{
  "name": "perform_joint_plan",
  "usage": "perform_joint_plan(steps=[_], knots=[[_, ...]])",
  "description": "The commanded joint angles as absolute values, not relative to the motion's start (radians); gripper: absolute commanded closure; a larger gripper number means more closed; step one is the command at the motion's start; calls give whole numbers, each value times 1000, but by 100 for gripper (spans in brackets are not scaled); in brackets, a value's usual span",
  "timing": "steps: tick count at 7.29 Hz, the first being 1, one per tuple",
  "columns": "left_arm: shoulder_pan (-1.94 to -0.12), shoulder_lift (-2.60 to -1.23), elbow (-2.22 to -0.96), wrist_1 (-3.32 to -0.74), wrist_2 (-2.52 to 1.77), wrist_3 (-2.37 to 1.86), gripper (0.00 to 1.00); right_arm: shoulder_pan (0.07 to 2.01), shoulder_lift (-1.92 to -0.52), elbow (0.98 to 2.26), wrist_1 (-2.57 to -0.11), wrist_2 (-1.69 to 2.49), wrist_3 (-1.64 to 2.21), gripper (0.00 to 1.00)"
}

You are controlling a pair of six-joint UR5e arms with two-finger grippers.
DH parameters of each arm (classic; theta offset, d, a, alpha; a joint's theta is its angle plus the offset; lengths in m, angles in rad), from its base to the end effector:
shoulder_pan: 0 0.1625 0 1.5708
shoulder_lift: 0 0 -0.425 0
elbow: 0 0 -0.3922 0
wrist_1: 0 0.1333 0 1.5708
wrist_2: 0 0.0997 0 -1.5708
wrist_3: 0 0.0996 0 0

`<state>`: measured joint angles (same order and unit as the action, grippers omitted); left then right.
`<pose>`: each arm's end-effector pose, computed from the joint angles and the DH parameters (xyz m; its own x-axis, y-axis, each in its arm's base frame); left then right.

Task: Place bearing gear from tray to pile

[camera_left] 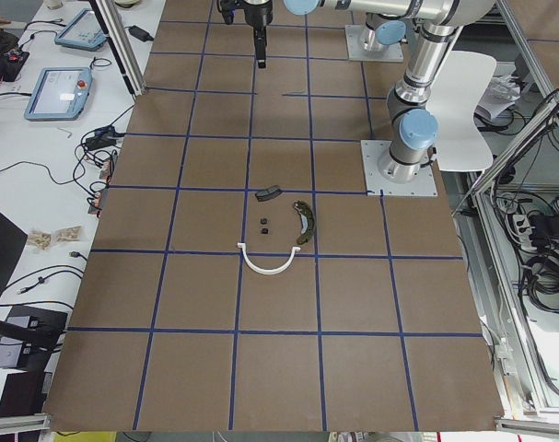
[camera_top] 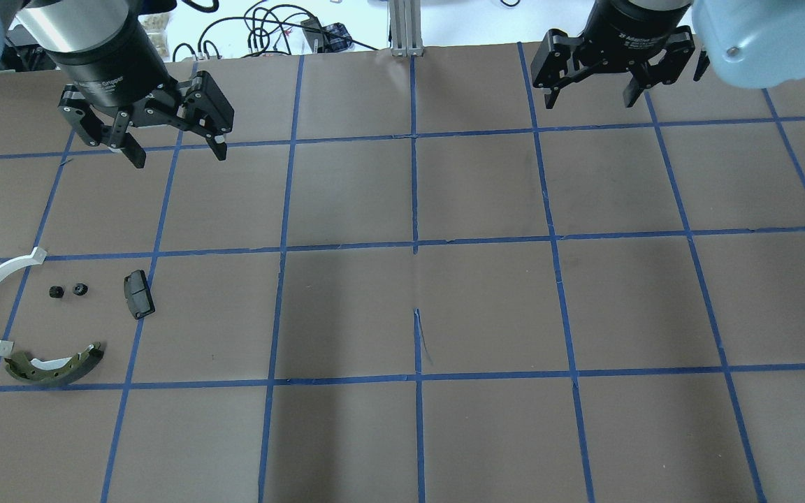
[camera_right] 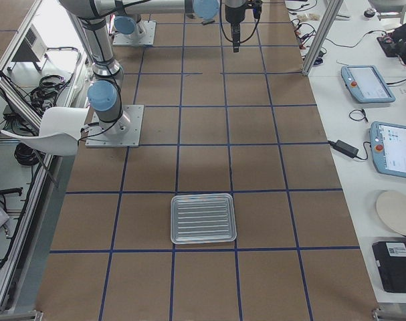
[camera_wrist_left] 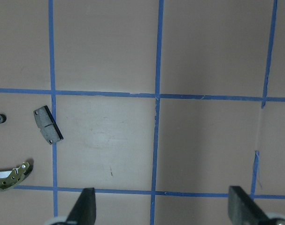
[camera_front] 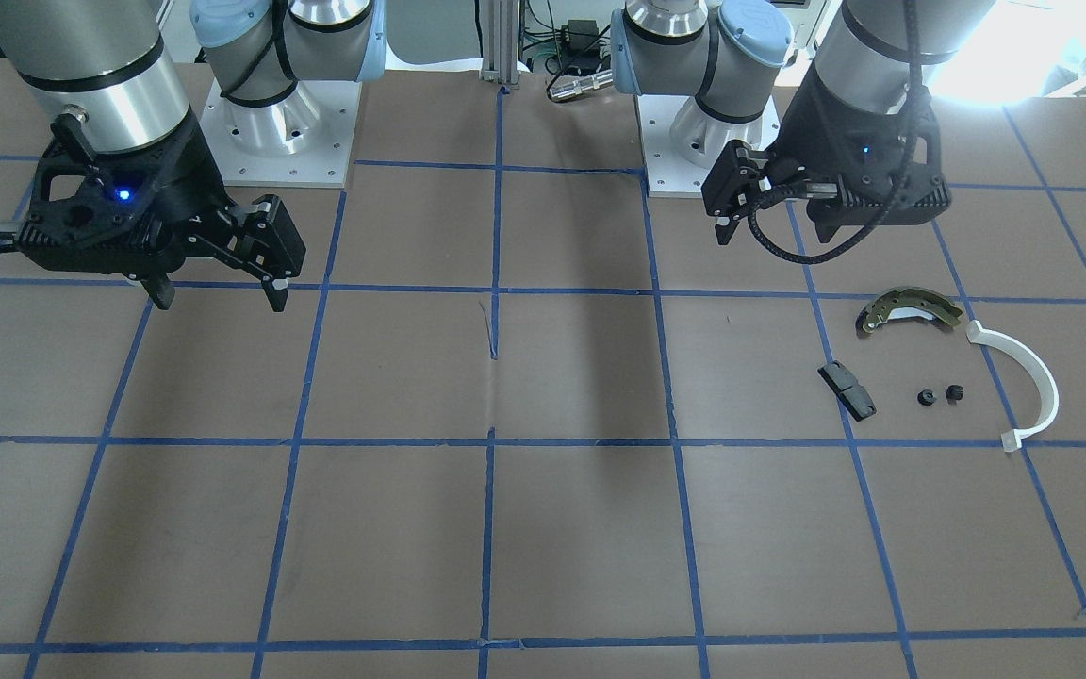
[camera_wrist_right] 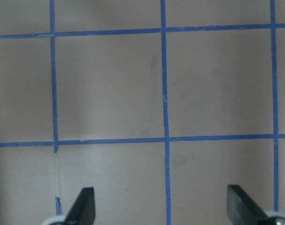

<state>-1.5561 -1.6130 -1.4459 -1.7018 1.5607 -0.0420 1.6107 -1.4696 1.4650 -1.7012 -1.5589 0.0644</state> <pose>-0.1269 -0.5055 0.5152 -0.9983 -0.0571 0.0080 -0.0567 0.9972 0.0487 0.1562 -0.5415 0.5019 -0.9995 0.0223 -0.0204 0.0249 0.9907 -0.1336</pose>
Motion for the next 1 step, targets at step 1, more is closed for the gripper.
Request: perform_joint_plan(steps=[1], knots=[[-1548,-1612,-1448,-1706,1554,-40,0,1611,-1470,1465,-1701,-1559,64,0]])
